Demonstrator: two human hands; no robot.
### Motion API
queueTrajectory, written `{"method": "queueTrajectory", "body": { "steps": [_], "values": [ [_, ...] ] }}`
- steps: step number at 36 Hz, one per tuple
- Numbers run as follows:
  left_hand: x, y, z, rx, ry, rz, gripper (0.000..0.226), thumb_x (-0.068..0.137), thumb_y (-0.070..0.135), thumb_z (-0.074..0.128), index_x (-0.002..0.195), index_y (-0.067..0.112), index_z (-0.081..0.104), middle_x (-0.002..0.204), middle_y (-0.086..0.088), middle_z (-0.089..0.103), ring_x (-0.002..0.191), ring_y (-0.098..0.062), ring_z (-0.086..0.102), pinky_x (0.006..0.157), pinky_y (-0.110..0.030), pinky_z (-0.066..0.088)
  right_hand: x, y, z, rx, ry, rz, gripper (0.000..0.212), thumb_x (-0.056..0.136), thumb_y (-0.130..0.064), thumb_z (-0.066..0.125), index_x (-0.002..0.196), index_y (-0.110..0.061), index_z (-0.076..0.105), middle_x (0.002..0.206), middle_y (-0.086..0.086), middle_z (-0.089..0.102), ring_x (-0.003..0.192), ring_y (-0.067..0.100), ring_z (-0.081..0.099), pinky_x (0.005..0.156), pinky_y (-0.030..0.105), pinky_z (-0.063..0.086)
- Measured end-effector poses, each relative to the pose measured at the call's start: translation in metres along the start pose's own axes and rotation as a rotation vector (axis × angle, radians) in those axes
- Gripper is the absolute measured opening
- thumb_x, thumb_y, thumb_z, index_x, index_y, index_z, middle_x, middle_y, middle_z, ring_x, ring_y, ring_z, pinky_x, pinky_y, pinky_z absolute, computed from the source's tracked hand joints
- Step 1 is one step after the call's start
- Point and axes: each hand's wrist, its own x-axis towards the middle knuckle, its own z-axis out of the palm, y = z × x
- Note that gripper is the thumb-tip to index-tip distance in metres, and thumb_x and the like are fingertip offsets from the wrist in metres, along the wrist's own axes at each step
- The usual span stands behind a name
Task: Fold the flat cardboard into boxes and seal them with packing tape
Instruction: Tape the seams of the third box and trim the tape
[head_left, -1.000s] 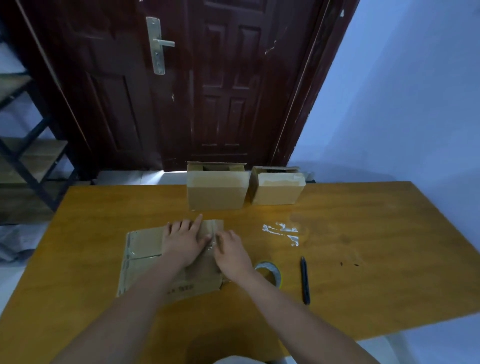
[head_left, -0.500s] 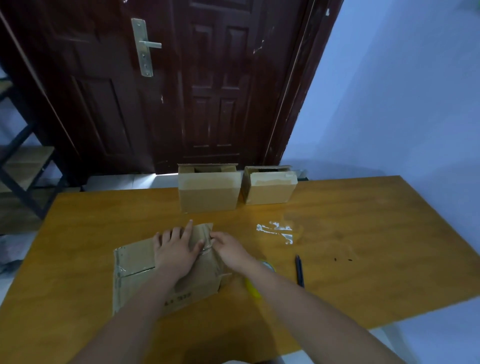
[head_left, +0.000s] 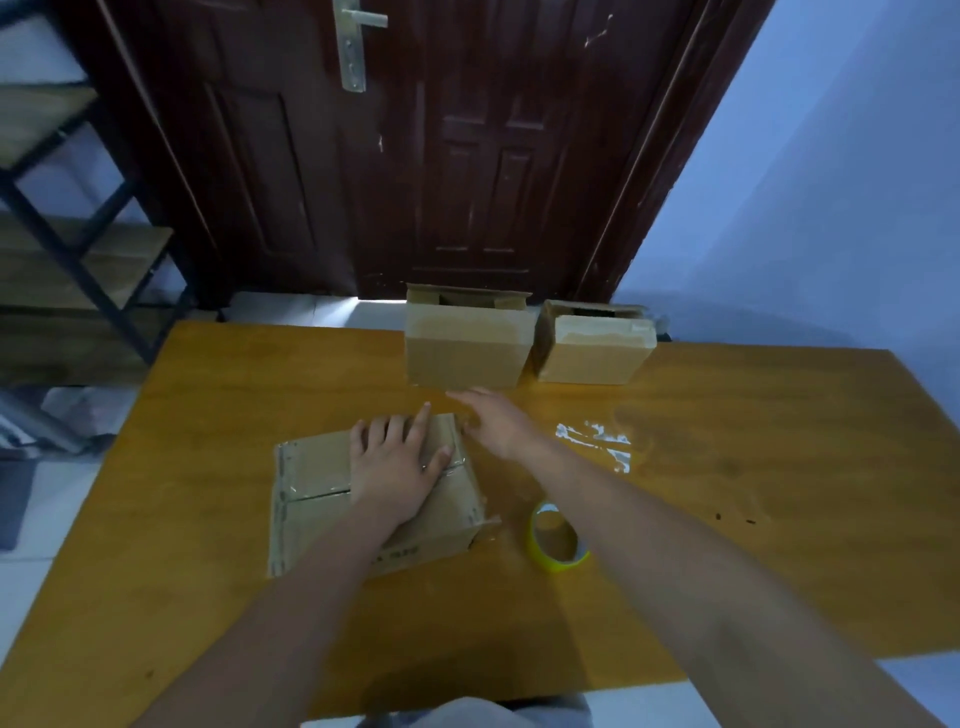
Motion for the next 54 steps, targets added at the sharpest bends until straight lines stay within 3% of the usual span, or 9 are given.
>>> {"method": "queueTrajectory", "body": {
  "steps": [8, 15, 20, 27, 31, 35, 42, 48, 54],
  "values": [
    [0.0, -0.002, 0.002, -0.002, -0.012, -0.008, 0.087, 0.074, 0.068, -0.014, 0.151, 0.031, 0.006, 0.143, 0.001, 0.035, 0.133, -0.024, 0.027, 0.113, -0.045, 0.008, 0.014, -0.004, -0.008, -0.121, -0.015, -0.05, 0.024, 0.09, -0.009, 0.055, 0.112, -0.014, 0.065, 0.12, 0.006, 0.06, 0.115, 0.025, 0.05, 0.096, 0.037, 0.043],
    [-0.001, -0.001, 0.002, 0.004, 0.021, -0.008, 0.085, 0.077, 0.067, -0.011, 0.151, 0.031, 0.009, 0.141, 0.001, 0.039, 0.132, -0.024, 0.03, 0.111, -0.045, 0.007, 0.008, 0.0, 0.008, 0.279, 0.057, 0.103, 0.014, 0.09, -0.002, 0.054, 0.097, 0.0, 0.065, 0.104, 0.018, 0.066, 0.095, 0.025, 0.058, 0.081, 0.027, 0.041],
    [-0.001, 0.001, 0.002, 0.005, 0.015, -0.006, 0.072, 0.088, 0.066, 0.001, 0.151, 0.03, 0.005, 0.143, 0.0, 0.035, 0.134, -0.024, 0.026, 0.113, -0.046, 0.006, 0.004, -0.001, 0.021, 0.489, 0.15, 0.247, 0.008, 0.087, -0.001, 0.06, 0.091, -0.001, 0.067, 0.089, 0.009, 0.062, 0.087, 0.018, 0.055, 0.078, 0.022, 0.04],
    [-0.002, 0.004, 0.001, 0.024, 0.008, 0.003, 0.067, 0.093, 0.062, 0.012, 0.151, 0.03, 0.002, 0.146, 0.0, 0.032, 0.135, -0.024, 0.024, 0.114, -0.046, 0.005, -0.024, -0.016, 0.037, 0.811, 0.295, 0.436, 0.025, 0.092, -0.006, 0.053, 0.112, -0.007, 0.067, 0.116, 0.004, 0.065, 0.109, 0.017, 0.057, 0.093, 0.021, 0.039],
    [-0.001, 0.003, 0.002, 0.005, 0.0, 0.005, 0.066, 0.094, 0.062, 0.013, 0.151, 0.031, 0.001, 0.149, 0.003, 0.027, 0.137, -0.023, 0.02, 0.114, -0.046, 0.004, -0.041, -0.014, 0.034, 1.031, 0.101, 0.433, 0.034, 0.094, -0.012, 0.052, 0.126, -0.016, 0.06, 0.136, 0.002, 0.054, 0.122, 0.018, 0.05, 0.104, 0.03, 0.037],
    [0.0, 0.004, -0.001, -0.012, 0.001, 0.004, 0.066, 0.094, 0.062, 0.015, 0.151, 0.031, 0.003, 0.15, 0.004, 0.027, 0.138, -0.023, 0.02, 0.114, -0.046, 0.004, -0.054, -0.007, 0.008, 0.919, -0.143, 0.361, 0.043, 0.097, -0.01, 0.043, 0.141, -0.015, 0.043, 0.147, 0.003, 0.039, 0.138, 0.02, 0.031, 0.108, 0.032, 0.022],
    [-0.001, 0.004, 0.0, -0.029, 0.005, 0.002, 0.067, 0.093, 0.063, 0.015, 0.151, 0.03, 0.005, 0.149, 0.004, 0.029, 0.137, -0.023, 0.021, 0.115, -0.047, 0.006, -0.087, 0.001, 0.017, 0.73, 0.169, 0.306, 0.042, 0.089, 0.003, 0.044, 0.124, -0.014, 0.059, 0.13, 0.001, 0.057, 0.124, 0.014, 0.049, 0.094, 0.019, 0.035],
    [0.0, 0.003, 0.001, -0.033, 0.006, 0.007, 0.068, 0.093, 0.064, 0.013, 0.151, 0.03, 0.004, 0.149, 0.004, 0.029, 0.137, -0.023, 0.022, 0.115, -0.047, 0.006, -0.129, 0.004, 0.037, 0.108, 0.105, 0.024, 0.036, 0.096, -0.025, 0.047, 0.131, -0.018, 0.052, 0.132, -0.002, 0.052, 0.127, 0.015, 0.036, 0.105, 0.028, 0.028],
    [0.0, 0.002, 0.002, -0.042, 0.016, 0.011, 0.067, 0.093, 0.063, 0.015, 0.151, 0.03, 0.007, 0.148, 0.004, 0.031, 0.136, -0.023, 0.023, 0.115, -0.047, 0.007, -0.132, 0.009, 0.056, -0.141, 0.101, -0.023, 0.046, 0.092, -0.041, 0.053, 0.131, -0.016, 0.051, 0.13, -0.003, 0.053, 0.125, 0.018, 0.04, 0.102, 0.034, 0.034]
  ]
}}
